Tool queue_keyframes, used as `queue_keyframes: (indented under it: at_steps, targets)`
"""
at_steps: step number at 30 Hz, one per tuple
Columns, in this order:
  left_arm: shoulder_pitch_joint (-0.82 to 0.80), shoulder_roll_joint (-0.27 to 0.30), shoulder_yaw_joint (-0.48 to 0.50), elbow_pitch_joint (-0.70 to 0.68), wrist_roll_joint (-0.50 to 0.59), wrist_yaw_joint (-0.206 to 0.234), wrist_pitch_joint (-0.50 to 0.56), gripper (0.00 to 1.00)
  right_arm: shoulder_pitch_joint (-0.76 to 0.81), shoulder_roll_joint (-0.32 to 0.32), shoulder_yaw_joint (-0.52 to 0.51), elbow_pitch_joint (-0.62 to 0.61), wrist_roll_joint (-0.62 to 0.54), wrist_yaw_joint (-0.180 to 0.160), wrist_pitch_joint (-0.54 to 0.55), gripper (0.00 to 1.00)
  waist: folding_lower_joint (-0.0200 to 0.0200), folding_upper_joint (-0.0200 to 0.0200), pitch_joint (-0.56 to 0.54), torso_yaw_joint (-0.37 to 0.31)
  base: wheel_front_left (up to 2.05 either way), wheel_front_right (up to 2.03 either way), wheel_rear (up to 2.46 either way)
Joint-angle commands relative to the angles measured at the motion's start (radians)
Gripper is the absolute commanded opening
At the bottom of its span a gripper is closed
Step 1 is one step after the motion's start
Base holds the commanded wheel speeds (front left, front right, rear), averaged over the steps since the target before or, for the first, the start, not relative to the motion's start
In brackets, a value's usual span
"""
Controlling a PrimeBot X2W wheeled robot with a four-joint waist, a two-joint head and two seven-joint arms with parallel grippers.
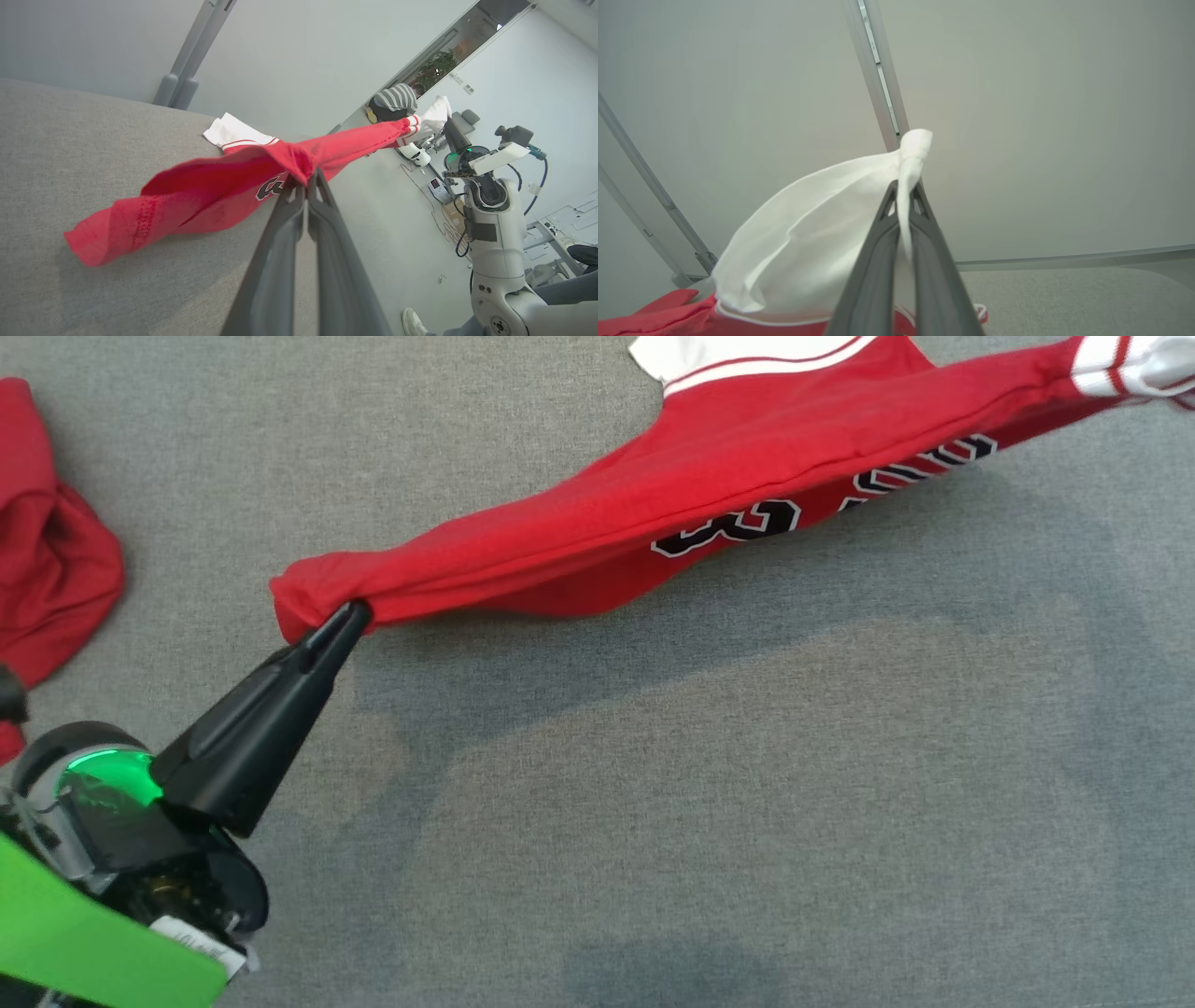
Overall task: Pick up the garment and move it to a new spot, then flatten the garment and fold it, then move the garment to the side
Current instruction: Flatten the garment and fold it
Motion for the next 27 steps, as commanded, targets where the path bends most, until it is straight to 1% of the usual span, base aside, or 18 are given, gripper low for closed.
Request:
queue_keyframes:
  at_steps: [1, 4, 7, 9, 11, 12, 14, 16, 17, 18, 21, 23, 24, 25, 26, 27]
  targets:
    - [-0.003, 0.032, 0.034, -0.043, -0.029, 0.015, 0.004, 0.00, -0.019, 0.015, -0.038, -0.041, 0.030, 0.000, 0.020, 0.00, 0.0000, 0.0063, -0.034, -0.007, 0.00, 0.00, 0.00]
    - [-0.013, 0.064, 0.081, -0.105, -0.071, 0.025, 0.014, 0.00, -0.042, 0.041, -0.086, -0.091, 0.067, 0.000, 0.043, 0.00, 0.0000, 0.0063, -0.050, -0.012, 0.00, 0.00, 0.00]
    - [-0.047, 0.103, 0.143, -0.132, -0.124, 0.036, 0.036, 0.00, -0.084, 0.059, -0.125, -0.123, 0.087, 0.000, 0.073, 0.00, 0.0000, 0.0063, -0.056, -0.014, 0.00, 0.00, 0.00]
    - [-0.088, 0.117, 0.191, -0.128, -0.193, 0.043, 0.065, 0.00, -0.134, 0.063, -0.148, -0.121, 0.073, 0.000, 0.087, 0.00, 0.0000, 0.0063, -0.053, -0.015, 0.00, 0.00, 0.00]
    - [-0.150, 0.143, 0.236, -0.097, -0.262, 0.051, 0.114, 0.00, -0.198, 0.072, -0.151, -0.097, 0.050, 0.000, 0.101, 0.00, 0.0000, 0.0063, -0.040, -0.016, 0.00, 0.00, 0.00]
    - [-0.150, 0.143, 0.236, -0.097, -0.262, 0.051, 0.114, 0.00, -0.198, 0.072, -0.151, -0.097, 0.050, 0.000, 0.101, 0.00, 0.0000, 0.0063, -0.040, -0.016, 0.00, 0.00, 0.00]
    - [-0.218, 0.146, 0.261, -0.050, -0.337, 0.057, 0.175, 0.00, -0.273, 0.090, -0.139, -0.056, 0.012, 0.000, 0.110, 0.00, 0.0000, 0.0063, -0.016, -0.016, 0.00, 0.00, 0.00]
    - [-0.307, 0.167, 0.273, 0.025, -0.363, 0.070, 0.237, 0.00, -0.349, 0.115, -0.107, 0.002, -0.040, 0.000, 0.122, 0.00, 0.0000, 0.0063, 0.019, -0.015, 0.00, 0.00, 0.00]
    - [-0.356, 0.162, 0.265, 0.064, -0.373, 0.079, 0.270, 0.00, -0.396, 0.123, -0.088, 0.031, -0.071, 0.000, 0.129, 0.00, 0.0000, 0.0063, 0.046, -0.012, 0.00, 0.00, 0.00]
    - [-0.408, 0.158, 0.247, 0.109, -0.360, 0.081, 0.302, 0.00, -0.441, 0.137, -0.059, 0.066, -0.100, 0.000, 0.132, 0.00, 0.0000, 0.0063, 0.069, -0.009, 0.00, 0.00, 0.00]
    - [-0.599, 0.109, 0.177, 0.272, -0.273, 0.105, 0.370, 0.00, -0.591, 0.193, 0.010, 0.180, -0.203, 0.000, 0.116, 0.00, 0.0000, 0.0063, 0.152, 0.003, 0.00, 0.00, 0.00]
    - [-0.749, 0.030, 0.111, 0.420, -0.190, 0.137, 0.386, 0.00, -0.709, 0.232, 0.051, 0.274, -0.302, 0.000, 0.071, 0.00, 0.0000, 0.0063, 0.200, 0.013, 0.00, 0.00, 0.00]
    - [-0.823, 0.000, 0.069, 0.486, -0.124, 0.138, 0.395, 0.00, -0.765, 0.252, 0.066, 0.322, -0.349, 0.000, 0.040, 0.00, 0.0000, 0.0063, 0.221, 0.018, 0.00, 0.00, 0.00]
    - [-0.913, -0.040, 0.039, 0.570, -0.057, 0.144, 0.383, 0.00, -0.834, 0.275, 0.073, 0.372, -0.403, 0.000, -0.003, 0.00, 0.0000, 0.0063, 0.242, 0.024, 0.00, 0.00, 0.00]
    - [-1.058, -0.138, -0.016, 0.724, 0.054, 0.126, 0.339, 0.00, -0.961, 0.329, 0.076, 0.475, -0.500, 0.000, -0.102, 0.00, 0.0000, 0.0063, 0.268, 0.030, 0.00, 0.00, 0.00]
    - [-1.125, -0.188, -0.023, 0.805, 0.105, 0.111, 0.285, 0.00, -1.027, 0.353, 0.072, 0.525, -0.545, 0.000, -0.155, 0.00, 0.0000, 0.0063, 0.279, 0.034, 0.00, 0.00, 0.00]
